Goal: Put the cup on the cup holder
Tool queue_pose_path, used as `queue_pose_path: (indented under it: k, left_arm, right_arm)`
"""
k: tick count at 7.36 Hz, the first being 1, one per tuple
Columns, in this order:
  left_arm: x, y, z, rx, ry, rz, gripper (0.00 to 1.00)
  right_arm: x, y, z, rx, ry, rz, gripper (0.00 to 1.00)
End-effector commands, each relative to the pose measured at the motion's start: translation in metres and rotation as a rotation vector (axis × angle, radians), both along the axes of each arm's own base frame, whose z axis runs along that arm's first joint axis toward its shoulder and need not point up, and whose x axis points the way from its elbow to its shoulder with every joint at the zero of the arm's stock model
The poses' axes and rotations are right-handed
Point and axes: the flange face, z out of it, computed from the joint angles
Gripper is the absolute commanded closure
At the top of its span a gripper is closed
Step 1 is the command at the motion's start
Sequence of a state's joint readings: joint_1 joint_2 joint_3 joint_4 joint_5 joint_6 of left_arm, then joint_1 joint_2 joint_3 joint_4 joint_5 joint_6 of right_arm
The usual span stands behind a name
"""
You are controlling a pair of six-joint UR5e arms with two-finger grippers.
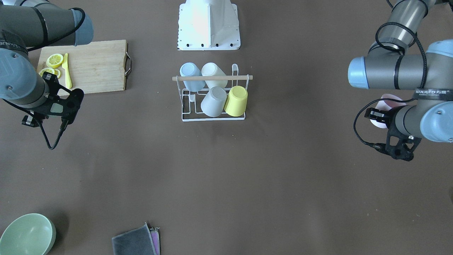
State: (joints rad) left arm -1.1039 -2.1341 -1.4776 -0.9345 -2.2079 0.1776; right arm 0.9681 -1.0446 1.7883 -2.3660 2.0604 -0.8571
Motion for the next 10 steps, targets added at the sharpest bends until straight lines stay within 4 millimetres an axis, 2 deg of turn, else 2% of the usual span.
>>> queue_pose_path:
  k: [1, 2, 3, 4, 6, 7, 8, 10]
  left_arm:
    - [-0.020, -0.010, -0.036, 0.248, 0.051, -0.028, 1.00]
    - [-0.026, -0.006, -0.057, 0.372, 0.043, -0.032, 1.00]
    - [-0.027, -0.010, -0.071, 0.478, 0.074, -0.043, 1.00]
    - [-0.025, -0.011, -0.082, 0.560, 0.122, -0.096, 1.00]
    - [-0.007, -0.009, -0.118, 0.703, 0.266, -0.215, 1.00]
    - [0.005, -0.003, -0.135, 0.744, 0.330, -0.254, 1.00]
    - [0.020, 0.006, -0.152, 0.801, 0.425, -0.298, 1.00]
    - [0.027, 0.033, -0.172, 0.897, 0.619, -0.380, 1.00]
  right_arm:
    - [-0.009, -0.007, -0.027, 0.072, -0.038, -0.115, 1.00]
    - [-0.016, -0.021, -0.027, 0.148, -0.085, -0.172, 1.00]
    - [0.005, -0.039, -0.021, 0.208, -0.123, -0.151, 1.00]
    - [0.018, -0.035, -0.011, 0.210, -0.126, -0.142, 1.00]
    - [0.024, -0.036, -0.015, 0.264, -0.182, -0.133, 1.00]
    - [0.034, -0.026, -0.009, 0.261, -0.258, -0.117, 1.00]
    - [0.058, -0.021, -0.006, 0.265, -0.378, -0.074, 1.00]
    - [0.105, -0.028, -0.006, 0.290, -0.540, 0.019, 1.00]
